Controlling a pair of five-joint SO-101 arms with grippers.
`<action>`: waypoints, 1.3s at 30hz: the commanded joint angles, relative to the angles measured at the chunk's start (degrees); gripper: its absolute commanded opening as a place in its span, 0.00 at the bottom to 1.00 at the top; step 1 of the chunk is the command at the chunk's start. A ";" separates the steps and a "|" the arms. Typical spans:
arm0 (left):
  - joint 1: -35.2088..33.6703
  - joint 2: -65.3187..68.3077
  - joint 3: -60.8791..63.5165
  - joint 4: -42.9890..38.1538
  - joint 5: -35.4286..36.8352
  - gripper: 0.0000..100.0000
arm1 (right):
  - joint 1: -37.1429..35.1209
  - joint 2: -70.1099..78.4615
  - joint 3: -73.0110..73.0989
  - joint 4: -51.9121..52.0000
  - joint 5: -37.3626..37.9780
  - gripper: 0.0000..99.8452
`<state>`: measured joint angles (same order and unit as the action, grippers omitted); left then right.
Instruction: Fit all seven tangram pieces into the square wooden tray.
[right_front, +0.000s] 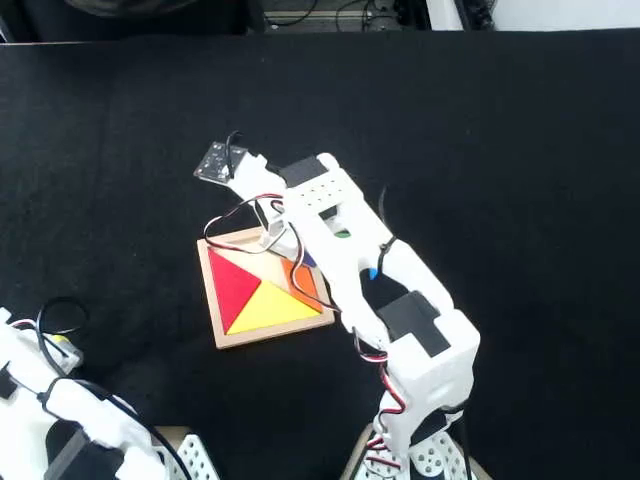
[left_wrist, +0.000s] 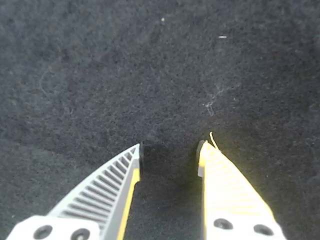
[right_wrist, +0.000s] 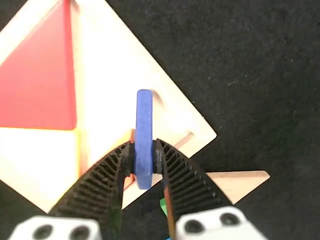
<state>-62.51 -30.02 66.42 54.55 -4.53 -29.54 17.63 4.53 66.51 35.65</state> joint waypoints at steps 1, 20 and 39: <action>1.10 -1.14 -0.31 -0.53 -0.18 0.20 | 0.53 -2.95 -0.13 -0.70 0.62 0.01; 1.10 -1.14 -0.31 -0.53 -0.18 0.20 | -1.49 0.31 -5.76 0.88 0.09 0.01; 1.10 -1.14 -0.40 -0.53 -0.18 0.20 | -2.29 0.31 -6.29 0.44 -4.22 0.01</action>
<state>-62.51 -30.02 66.42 54.55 -4.53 -32.62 18.68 1.98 66.68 31.25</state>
